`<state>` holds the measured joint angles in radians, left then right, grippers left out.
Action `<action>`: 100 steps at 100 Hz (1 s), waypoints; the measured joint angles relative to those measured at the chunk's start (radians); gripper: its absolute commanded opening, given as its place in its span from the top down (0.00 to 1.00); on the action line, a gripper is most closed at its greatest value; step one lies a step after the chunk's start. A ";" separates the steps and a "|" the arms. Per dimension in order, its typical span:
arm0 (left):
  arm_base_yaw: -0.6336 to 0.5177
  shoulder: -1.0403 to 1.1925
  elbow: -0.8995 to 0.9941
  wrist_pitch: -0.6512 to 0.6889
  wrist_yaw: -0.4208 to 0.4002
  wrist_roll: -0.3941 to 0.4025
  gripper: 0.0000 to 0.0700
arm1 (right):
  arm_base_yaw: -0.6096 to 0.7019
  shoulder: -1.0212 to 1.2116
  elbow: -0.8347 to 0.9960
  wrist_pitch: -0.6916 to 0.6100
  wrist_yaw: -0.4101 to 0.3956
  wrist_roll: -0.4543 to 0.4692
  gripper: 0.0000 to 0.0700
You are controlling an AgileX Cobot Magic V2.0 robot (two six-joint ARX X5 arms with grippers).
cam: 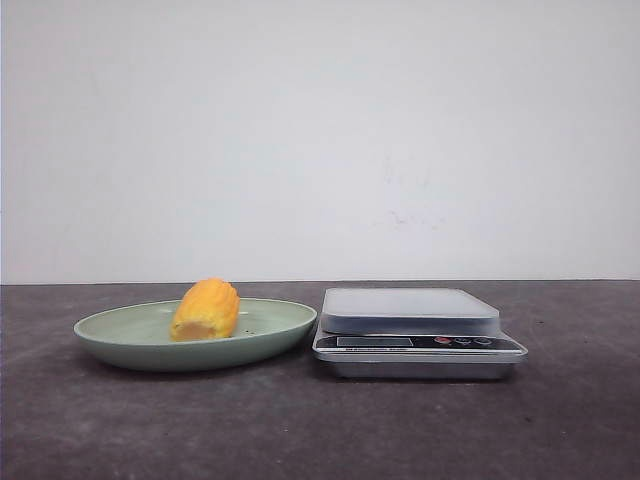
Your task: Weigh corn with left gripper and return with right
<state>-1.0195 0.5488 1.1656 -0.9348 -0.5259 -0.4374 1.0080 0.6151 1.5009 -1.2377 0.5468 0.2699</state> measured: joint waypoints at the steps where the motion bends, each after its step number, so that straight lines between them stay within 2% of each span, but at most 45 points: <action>1: 0.000 0.000 0.000 0.000 0.000 0.000 1.00 | 0.000 0.000 0.000 0.000 0.000 0.000 0.99; 47: 0.001 0.000 0.000 0.000 0.000 0.000 1.00 | 0.000 0.000 0.000 0.000 0.000 0.000 0.99; 54: 0.029 -0.004 0.000 0.001 0.001 0.000 1.00 | 0.000 0.000 0.000 0.000 0.000 0.000 0.99; 68: 0.172 -0.011 0.000 0.002 0.001 0.000 1.00 | 0.000 0.000 0.000 0.000 0.000 0.000 0.99; 85: 0.454 -0.011 -0.008 0.003 0.003 -0.001 1.00 | 0.000 0.000 0.000 0.000 0.000 0.000 0.99; 100: 0.679 -0.042 -0.048 0.032 0.067 0.027 1.00 | 0.000 0.000 0.000 0.000 0.000 0.000 0.99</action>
<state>-0.3405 0.5072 1.1175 -0.9031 -0.4587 -0.4099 1.0080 0.6151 1.5009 -1.2377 0.5472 0.2699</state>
